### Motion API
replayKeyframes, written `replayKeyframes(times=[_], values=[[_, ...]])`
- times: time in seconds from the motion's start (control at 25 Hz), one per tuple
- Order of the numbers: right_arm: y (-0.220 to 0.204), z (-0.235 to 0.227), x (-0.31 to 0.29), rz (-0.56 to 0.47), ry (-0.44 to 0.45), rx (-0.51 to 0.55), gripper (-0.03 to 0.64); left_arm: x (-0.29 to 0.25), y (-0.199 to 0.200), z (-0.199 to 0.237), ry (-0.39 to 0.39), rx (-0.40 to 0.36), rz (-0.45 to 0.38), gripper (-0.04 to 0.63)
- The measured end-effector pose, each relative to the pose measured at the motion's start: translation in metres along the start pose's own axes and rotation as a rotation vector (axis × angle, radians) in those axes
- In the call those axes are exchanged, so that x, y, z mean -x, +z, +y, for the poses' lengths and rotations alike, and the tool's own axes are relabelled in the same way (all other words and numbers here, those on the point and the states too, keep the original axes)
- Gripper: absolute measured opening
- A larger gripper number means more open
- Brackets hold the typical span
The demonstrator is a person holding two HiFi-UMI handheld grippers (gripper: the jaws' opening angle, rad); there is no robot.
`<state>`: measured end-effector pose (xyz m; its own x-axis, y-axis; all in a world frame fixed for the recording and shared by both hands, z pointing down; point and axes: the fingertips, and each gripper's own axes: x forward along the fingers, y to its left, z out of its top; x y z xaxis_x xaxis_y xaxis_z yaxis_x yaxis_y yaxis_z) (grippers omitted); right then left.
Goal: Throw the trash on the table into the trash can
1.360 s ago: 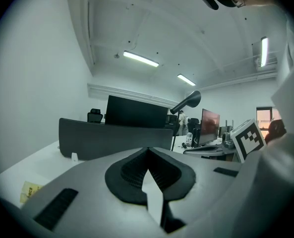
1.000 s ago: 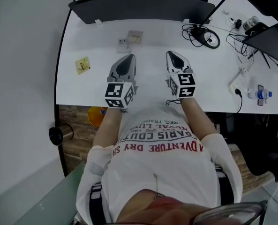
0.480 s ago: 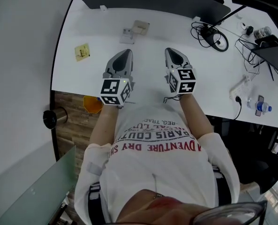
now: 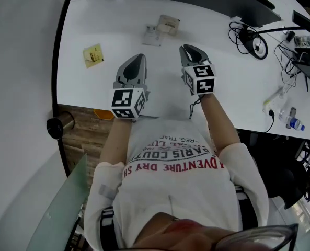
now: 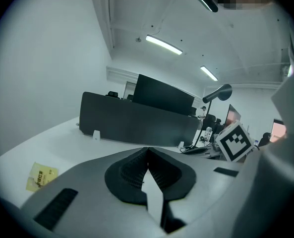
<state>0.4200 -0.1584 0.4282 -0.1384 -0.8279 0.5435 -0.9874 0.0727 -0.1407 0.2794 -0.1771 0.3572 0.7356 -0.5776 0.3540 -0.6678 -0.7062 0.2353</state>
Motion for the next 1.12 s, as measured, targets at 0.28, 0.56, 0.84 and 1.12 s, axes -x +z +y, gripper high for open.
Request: replayKeyframes(times=[0.28,0.56,0.84,1.12], values=[[-0.017,-0.023,-0.1,0.186,-0.048,-0.094,0.215,-0.049,-0.006,0.058,-0.073,0.019,0.075,0.025],[-0.029,-0.04,-0.146,0.242,-0.118,-0.109,0.252,-0.072,-0.028,0.083,-0.146,0.032,0.143,0.025],[-0.021,-0.048,-0.193,0.283,-0.153,-0.08,0.259,-0.078,-0.052,0.092,-0.187,0.054,0.201,0.025],[-0.022,-0.053,-0.197,0.323,-0.171,-0.092,0.034,-0.086,-0.056,0.101,-0.217,0.07,0.211,0.025]])
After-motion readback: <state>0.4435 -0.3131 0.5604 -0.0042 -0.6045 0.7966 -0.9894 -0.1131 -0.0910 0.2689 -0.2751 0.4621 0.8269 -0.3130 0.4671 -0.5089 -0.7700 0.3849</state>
